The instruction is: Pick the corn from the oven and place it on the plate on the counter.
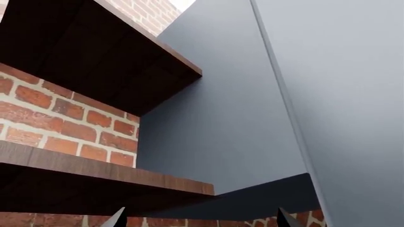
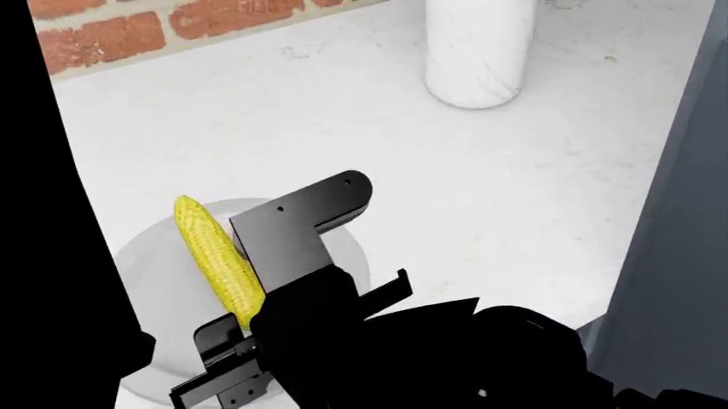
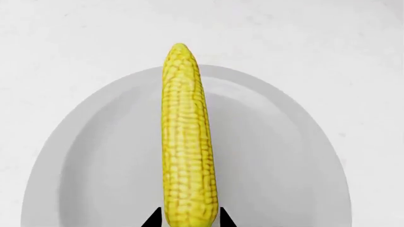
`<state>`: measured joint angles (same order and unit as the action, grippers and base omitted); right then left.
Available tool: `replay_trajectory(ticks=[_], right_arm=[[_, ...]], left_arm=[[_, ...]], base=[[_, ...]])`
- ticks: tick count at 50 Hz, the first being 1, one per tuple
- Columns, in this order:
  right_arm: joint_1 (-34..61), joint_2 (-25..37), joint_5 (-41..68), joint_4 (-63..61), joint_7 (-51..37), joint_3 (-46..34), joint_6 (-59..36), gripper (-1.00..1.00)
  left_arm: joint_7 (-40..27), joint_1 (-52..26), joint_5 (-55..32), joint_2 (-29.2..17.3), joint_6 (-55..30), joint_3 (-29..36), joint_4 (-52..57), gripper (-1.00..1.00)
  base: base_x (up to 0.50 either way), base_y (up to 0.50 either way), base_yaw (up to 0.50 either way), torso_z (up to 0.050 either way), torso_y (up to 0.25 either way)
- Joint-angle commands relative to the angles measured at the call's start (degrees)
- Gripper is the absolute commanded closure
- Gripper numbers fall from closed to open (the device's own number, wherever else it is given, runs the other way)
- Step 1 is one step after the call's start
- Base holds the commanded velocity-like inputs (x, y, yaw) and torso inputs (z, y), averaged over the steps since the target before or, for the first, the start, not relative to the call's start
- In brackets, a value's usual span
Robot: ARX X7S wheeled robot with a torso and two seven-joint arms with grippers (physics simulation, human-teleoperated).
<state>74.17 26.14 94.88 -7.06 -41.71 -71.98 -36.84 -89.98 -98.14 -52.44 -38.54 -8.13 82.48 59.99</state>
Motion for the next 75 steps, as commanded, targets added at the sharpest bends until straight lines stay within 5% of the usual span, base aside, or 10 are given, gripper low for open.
replay_trajectory(ticks=[1,17,18,44,55,75], right_arm=[[0.6,-0.1,0.1,0.1,0.0,0.5,-0.7,1.0],[1.4,-0.6,0.3,1.0,-0.6,0.2,-1.5,1.0],[1.4,-0.6,0.5,1.2,-0.3,0.3,-1.6,-1.0],[3.5,-0.4,-1.4,-0.7,0.4,1.6,-0.6,-1.0],[9.9,1.4,-1.6,-8.1,-2.0,9.0,3.8,-1.0],[24.2,14.8,-5.0,-37.8,-30.2,26.0,9.8,-1.0]], left_arm=[[0.0,0.2,0.2,0.0,0.0,0.0,0.0,-1.0],[0.0,-0.1,0.1,0.0,0.2,-0.1,0.0,-1.0],[0.0,0.0,0.1,0.0,0.2,-0.1,0.0,-1.0],[0.0,-0.3,-0.3,0.1,0.1,-0.2,0.0,-1.0],[0.0,-0.9,-1.4,0.3,-0.7,-0.1,0.0,-1.0],[0.0,-8.9,-11.1,-0.1,-1.0,-0.8,0.0,-1.0]], base=[[0.0,0.0,0.0,0.0,0.0],[0.0,0.0,0.0,0.0,0.0],[0.0,0.0,0.0,0.0,0.0],[0.0,0.0,0.0,0.0,0.0],[0.0,0.0,0.0,0.0,0.0],[0.0,0.0,0.0,0.0,0.0]])
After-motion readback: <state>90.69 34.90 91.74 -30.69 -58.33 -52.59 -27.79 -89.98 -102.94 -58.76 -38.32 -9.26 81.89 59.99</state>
